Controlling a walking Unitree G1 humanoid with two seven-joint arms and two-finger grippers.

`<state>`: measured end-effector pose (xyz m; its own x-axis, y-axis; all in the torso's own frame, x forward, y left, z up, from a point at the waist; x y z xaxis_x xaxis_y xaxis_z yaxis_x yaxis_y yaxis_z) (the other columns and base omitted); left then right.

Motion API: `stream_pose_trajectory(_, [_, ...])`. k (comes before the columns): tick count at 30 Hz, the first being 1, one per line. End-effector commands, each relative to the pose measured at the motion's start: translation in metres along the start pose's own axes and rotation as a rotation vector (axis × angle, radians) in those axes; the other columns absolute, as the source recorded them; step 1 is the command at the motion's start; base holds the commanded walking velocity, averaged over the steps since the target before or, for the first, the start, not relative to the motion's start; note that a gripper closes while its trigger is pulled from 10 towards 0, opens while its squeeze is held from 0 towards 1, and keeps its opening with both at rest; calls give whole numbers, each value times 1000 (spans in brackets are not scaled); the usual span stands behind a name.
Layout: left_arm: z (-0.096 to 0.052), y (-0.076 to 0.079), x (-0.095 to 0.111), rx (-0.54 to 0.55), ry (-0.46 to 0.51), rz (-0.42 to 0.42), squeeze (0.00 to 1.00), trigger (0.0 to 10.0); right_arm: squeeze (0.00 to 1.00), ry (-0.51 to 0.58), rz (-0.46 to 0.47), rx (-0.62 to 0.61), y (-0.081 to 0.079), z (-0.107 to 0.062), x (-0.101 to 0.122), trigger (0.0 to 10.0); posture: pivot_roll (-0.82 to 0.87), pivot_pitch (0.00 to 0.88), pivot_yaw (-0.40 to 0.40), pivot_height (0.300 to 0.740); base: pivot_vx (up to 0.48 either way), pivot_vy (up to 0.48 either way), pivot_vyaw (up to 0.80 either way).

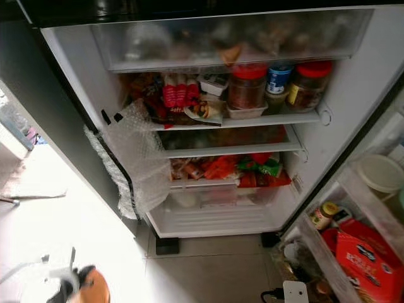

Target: Restocking fridge

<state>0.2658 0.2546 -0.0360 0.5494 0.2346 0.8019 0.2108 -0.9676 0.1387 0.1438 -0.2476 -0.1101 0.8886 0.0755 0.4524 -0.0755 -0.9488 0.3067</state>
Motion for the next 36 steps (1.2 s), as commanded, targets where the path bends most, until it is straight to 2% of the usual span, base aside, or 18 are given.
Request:
stream_pose_trajectory(1, [7, 19, 31, -65, 128, -17, 0, 10000, 0, -18, 9, 8, -2, -1, -7, 10000, -13, 92, 33, 740, 0, 0, 0])
stream_pose_trajectory(2, [9, 30, 48, -109, 195, -18, 0, 10000, 0, -18, 7, 9, -2, -1, -8, 10000, -19, 92, 34, 740, 0, 0, 0])
stream_pose_trajectory(3, [9, 30, 48, -109, 195, -18, 0, 10000, 0, -18, 7, 9, -2, -1, -8, 10000, -19, 92, 34, 740, 0, 0, 0])
stream_pose_trajectory(4, [10, 45, 65, -163, 264, -29, 0, 10000, 0, -17, 9, 9, -1, -1, -8, 10000, -22, 94, 37, 740, 0, 0, 0])
stream_pose_trajectory(6, [10, 52, 73, -192, 297, -41, 0, 10000, 0, -17, 9, 9, -1, -1, -8, 10000, -22, 95, 38, 740, 0, 0, 0])
stream_pose_trajectory(7, [7, 65, 79, -241, 333, -18, 0, 10000, 0, -18, 7, 10, -1, -1, -8, 10000, -23, 96, 40, 740, 0, 0, 0])
stream_pose_trajectory(9, [2, 75, 83, -298, 359, -48, 0, 10000, 0, -21, 8, 13, -2, -1, -8, 10000, -24, 98, 42, 740, 0, 0, 0])
stream_pose_trajectory(11, [-5, 82, 81, -354, 362, -80, 0, 10000, 0, -23, 10, 17, -2, -1, -8, 10000, -24, 99, 42, 740, 0, 0, 0])
stream_pose_trajectory(16, [-25, 98, 79, -514, 314, -261, 0, 10000, 0, -29, 13, 20, -2, -1, -9, 10000, -32, 100, 44, 740, 0, 0, 0])
stream_pose_trajectory(20, [-49, 131, 96, -700, 293, -496, 0, 10000, 0, -31, 17, 16, 0, -1, -10, 10000, -35, 99, 41, 740, 0, 0, 0])
stream_pose_trajectory(22, [-54, 136, 100, -725, 298, -540, 0, 10000, 0, -31, 19, 14, 1, -1, -10, 10000, -35, 99, 40, 740, 0, 0, 0])
stream_pose_trajectory(23, [-65, 153, 113, -781, 310, -627, 0, 10000, 0, -26, 15, 15, 2, -1, -9, 10000, -44, 99, 39, 740, 0, 0, 0])
stream_pose_trajectory(24, [-69, 159, 118, -804, 311, -655, 0, 10000, 0, -25, 18, 13, 2, -1, -8, 10000, -47, 100, 38, 740, 0, 0, 0])
stream_pose_trajectory(27, [-75, 179, 130, -847, 323, -722, 0, 10000, 0, -23, 19, 11, 4, -1, -7, 10000, -47, 98, 36, 740, 0, 0, 0])
stream_pose_trajectory(29, [-77, 185, 133, -866, 317, -739, 0, 10000, 0, -22, 21, 9, 4, -1, -7, 10000, -46, 98, 35, 740, 0, 0, 0])
stream_pose_trajectory(30, [-86, 194, 138, -919, 299, -774, 0, 10000, 0, -22, 21, 5, 4, 0, -6, 10000, -37, 99, 34, 740, 0, 0, 0])
stream_pose_trajectory(32, [-93, 199, 141, -958, 285, -803, 0, 10000, 0, -20, 21, 3, 4, 0, -5, 10000, -36, 102, 36, 740, 0, 0, 0])
stream_pose_trajectory(36, [-97, 205, 135, -961, 242, -764, 0, 10000, 0, -19, 33, -4, 4, 0, -5, 10000, -32, 104, 42, 740, 0, 0, 0])
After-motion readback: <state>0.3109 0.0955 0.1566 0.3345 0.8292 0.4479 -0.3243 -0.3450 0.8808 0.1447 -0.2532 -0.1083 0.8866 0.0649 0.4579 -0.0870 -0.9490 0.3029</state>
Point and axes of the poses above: a point about 5 cm out from each wrist's last joint towards the gripper, its own z axis pointing out of the wrist towards the gripper, its own x axis along the axis of the wrist's last joint, y = z × x, the point moved 2 cm from there along z, pointing out of the wrist towards the gripper, and after that the axes turned 6 degrees about -z, right-handed, at the moved point
